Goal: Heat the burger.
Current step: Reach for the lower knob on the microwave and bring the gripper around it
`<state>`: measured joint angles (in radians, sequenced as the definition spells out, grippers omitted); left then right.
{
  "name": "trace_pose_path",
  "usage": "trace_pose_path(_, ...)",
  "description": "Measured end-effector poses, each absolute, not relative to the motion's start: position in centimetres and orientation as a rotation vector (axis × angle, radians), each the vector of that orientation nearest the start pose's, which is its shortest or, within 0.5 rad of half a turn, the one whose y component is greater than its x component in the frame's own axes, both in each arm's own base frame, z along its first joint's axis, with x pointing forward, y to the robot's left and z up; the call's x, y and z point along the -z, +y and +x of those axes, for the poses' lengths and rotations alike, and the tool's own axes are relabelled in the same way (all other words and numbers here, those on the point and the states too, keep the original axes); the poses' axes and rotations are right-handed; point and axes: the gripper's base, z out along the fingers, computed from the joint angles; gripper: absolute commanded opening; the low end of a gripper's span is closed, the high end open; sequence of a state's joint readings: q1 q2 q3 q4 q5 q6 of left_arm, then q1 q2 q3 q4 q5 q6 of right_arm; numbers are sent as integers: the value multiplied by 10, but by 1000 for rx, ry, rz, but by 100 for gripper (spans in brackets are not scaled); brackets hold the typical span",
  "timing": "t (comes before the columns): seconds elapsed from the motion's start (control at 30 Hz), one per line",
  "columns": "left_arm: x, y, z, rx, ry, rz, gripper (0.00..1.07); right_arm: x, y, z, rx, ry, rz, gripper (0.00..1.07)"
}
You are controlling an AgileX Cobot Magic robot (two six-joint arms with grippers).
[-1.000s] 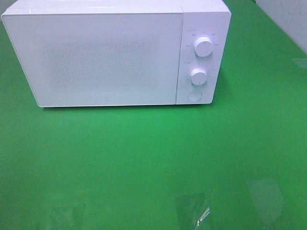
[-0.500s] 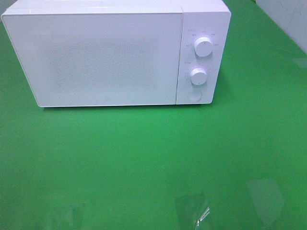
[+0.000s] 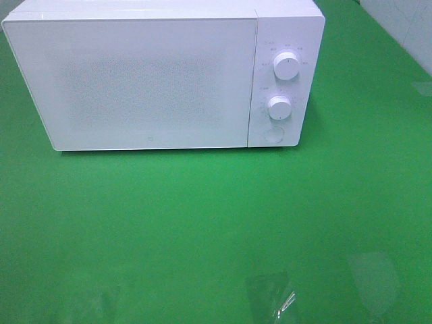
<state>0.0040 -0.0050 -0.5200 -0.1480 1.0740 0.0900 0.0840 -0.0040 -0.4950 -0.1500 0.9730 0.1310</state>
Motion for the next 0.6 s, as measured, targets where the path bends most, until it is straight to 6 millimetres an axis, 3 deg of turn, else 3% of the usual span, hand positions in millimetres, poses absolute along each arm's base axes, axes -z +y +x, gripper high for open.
trace_pose_path(0.6,-282,-12,-9,117,2023,97,100,-284,-11,-1,34,1949,46,76)
